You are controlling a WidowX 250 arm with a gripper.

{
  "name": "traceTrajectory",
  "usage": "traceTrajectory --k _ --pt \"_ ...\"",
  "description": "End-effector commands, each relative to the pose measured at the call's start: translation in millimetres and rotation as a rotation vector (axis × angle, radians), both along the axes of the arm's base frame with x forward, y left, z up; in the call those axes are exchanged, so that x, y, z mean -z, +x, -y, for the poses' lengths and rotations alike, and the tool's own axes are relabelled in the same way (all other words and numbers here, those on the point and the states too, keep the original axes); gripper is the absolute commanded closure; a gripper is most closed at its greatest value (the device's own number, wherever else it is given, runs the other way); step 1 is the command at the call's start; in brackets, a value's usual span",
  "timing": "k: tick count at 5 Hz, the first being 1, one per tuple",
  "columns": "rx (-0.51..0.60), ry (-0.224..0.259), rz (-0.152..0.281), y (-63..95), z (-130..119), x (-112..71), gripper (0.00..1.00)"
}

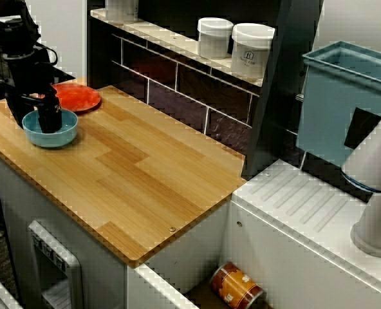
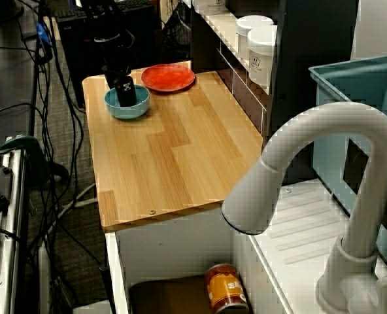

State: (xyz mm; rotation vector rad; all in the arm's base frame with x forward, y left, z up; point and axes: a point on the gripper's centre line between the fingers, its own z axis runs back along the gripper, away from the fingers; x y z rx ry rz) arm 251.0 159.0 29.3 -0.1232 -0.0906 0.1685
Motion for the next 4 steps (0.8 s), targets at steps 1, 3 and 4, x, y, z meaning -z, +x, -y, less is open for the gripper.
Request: traceTrajectory --k 1,3,4 --pt "0.084 0.005 -0.003 -5.9 44.8 -11.6 0.00" --pt "0.043 0.021 -0.009 4.6 97.8 -8.7 0.00" --pt "0.064 0.037 -0.005 6.1 125.6 -4.1 0.00"
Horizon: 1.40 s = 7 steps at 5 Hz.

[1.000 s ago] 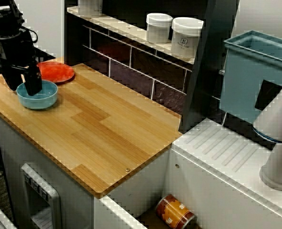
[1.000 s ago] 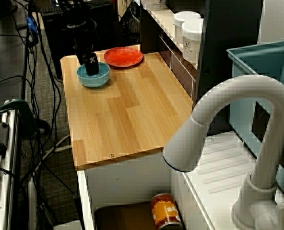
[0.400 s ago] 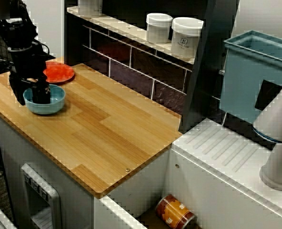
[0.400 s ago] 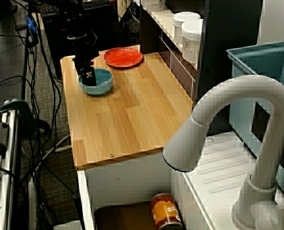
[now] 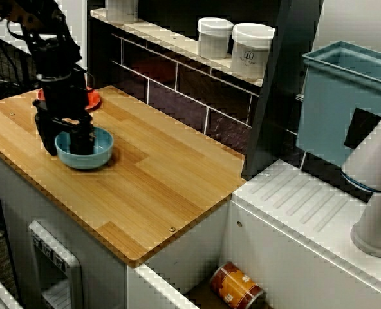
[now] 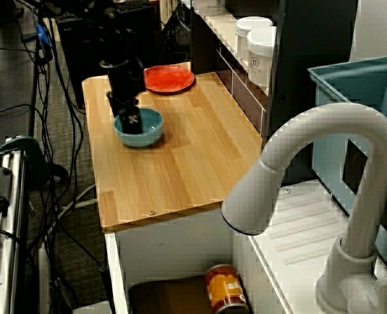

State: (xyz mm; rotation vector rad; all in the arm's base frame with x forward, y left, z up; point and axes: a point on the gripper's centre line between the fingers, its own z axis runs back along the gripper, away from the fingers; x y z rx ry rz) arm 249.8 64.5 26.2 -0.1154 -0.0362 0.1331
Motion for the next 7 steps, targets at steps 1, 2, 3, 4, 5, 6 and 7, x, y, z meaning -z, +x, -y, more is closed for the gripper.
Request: traceTrajectory --k 1,2,3,4,5,6,7 --pt "0.050 0.033 0.052 2.6 57.8 -4.6 0.00" --pt "0.083 0.029 0.039 1.8 84.0 -5.8 0.00" --pt "0.113 0.028 0.023 -2.4 106.0 -9.2 0.00" --pt "0.141 0.025 0.026 -13.1 120.4 -15.1 0.00" --pt "0.149 0.022 0.022 -17.9 122.9 -17.0 0.00" --pt "0.149 0.015 0.025 -17.5 116.7 -25.1 0.00" --pt "0.137 -0.019 0.041 -15.4 103.0 -44.2 0.00"
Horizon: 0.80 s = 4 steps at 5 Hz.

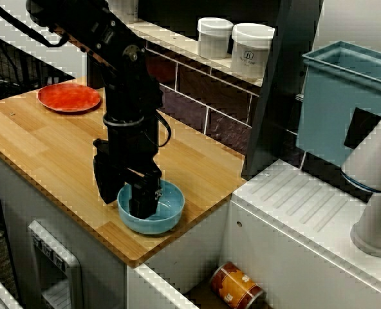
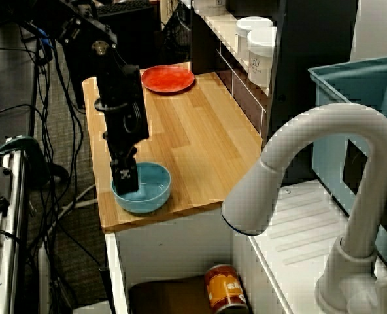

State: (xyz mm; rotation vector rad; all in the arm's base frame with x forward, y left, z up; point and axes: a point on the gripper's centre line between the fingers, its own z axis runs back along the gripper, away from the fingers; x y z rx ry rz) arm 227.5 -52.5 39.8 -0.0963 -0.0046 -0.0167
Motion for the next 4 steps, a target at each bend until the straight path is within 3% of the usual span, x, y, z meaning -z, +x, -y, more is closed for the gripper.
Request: traceTrajectory --k 1,3,4 --pt "-0.011 -0.067 0.070 7.9 -19.7 -44.8 0.00" --pt "0.047 -0.094 0.102 9.4 -13.3 -51.7 0.00" --pt "0.084 -0.083 0.134 6.9 -0.9 -53.1 0.00"
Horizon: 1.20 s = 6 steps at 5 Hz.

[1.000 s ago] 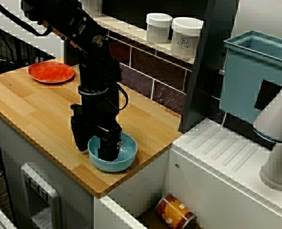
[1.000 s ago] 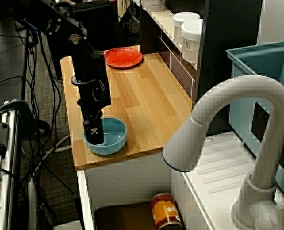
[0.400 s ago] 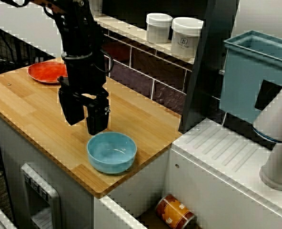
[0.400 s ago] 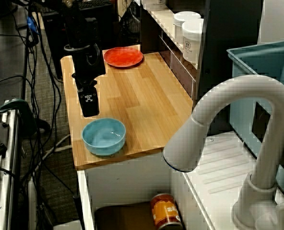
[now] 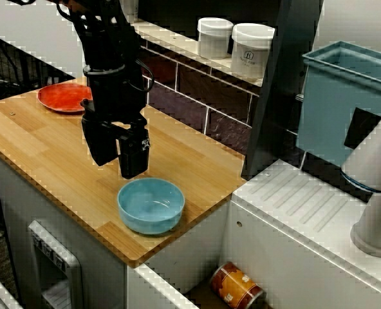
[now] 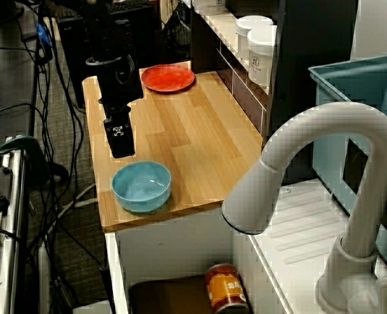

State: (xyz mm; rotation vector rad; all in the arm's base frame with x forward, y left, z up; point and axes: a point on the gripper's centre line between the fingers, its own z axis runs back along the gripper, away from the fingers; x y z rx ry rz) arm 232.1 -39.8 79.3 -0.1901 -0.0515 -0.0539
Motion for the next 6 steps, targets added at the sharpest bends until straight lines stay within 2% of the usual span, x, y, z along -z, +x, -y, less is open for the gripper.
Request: traceTrajectory --k 1,2,3,4,5,6 --pt "0.042 0.025 0.090 4.7 23.3 -11.2 0.00" --pt "0.044 0.052 0.092 8.2 30.2 -6.7 0.34" --pt "0.042 0.068 0.091 9.8 32.9 -1.1 0.90" --pt "0.035 0.078 0.077 11.4 30.6 6.5 0.81" --pt "0.029 0.086 0.070 12.1 28.7 16.0 0.67" --pt "0.014 0.100 0.059 13.7 31.3 32.4 0.62"
